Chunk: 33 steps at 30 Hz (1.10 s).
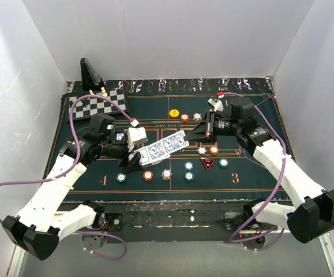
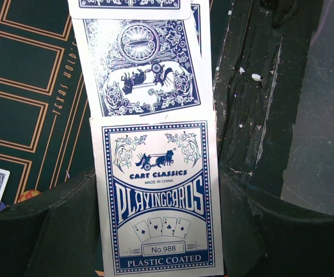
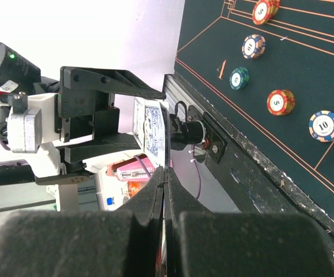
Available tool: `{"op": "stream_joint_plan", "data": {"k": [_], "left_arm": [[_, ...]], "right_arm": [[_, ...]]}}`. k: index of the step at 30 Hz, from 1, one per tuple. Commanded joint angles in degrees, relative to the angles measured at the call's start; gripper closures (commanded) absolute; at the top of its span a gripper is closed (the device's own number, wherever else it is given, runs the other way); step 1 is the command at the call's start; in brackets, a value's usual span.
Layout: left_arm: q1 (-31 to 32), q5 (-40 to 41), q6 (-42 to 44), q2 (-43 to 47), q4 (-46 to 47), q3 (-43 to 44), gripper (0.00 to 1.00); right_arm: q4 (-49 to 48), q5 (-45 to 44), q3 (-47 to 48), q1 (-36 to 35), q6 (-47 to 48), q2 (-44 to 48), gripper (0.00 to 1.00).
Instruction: Distribute texas hold em gaming equipment
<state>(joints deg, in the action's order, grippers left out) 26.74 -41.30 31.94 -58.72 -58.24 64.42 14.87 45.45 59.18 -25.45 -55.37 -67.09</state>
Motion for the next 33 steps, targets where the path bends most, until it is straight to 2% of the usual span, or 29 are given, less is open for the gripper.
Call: {"op": "stream_joint_plan", "data": {"k": [1, 9, 16, 21, 26, 33], "left_arm": [[-0.3, -0.8, 0.2, 1.3, 1.0, 0.3, 0.91], [-0.3, -0.9, 0.2, 1.3, 1.0, 0.0, 0.91], [-0.3, -0.5, 0.5, 1.9, 0.7, 0.1, 0.91], [-0.3, -0.6, 0.5, 2.2, 0.6, -0.3, 0.92], [-0.3, -1.1, 0.2, 1.7, 0.8, 0.4, 0.91], [-0.3, -1.4, 0.0, 1.3, 0.8, 0.4, 0.91]], "right_arm": [[-4.9, 3.6, 1.5, 0.9, -2.5, 1.2, 0.99], [-7.0, 4.6, 1.9, 4.4, -4.1, 0.5, 0.99], [-17.0, 7.7, 0.9, 8.0, -10.5, -3.7, 0.99], [-19.4, 7.0, 1.1, 10.6, -11.0, -7.6, 0.99], [-20.2, 4.4, 4.5, 13.9, -7.7, -15.6, 0.99], [-22.1, -2.8, 16.1, 14.4, -4.3, -35.0, 0.99]]}}
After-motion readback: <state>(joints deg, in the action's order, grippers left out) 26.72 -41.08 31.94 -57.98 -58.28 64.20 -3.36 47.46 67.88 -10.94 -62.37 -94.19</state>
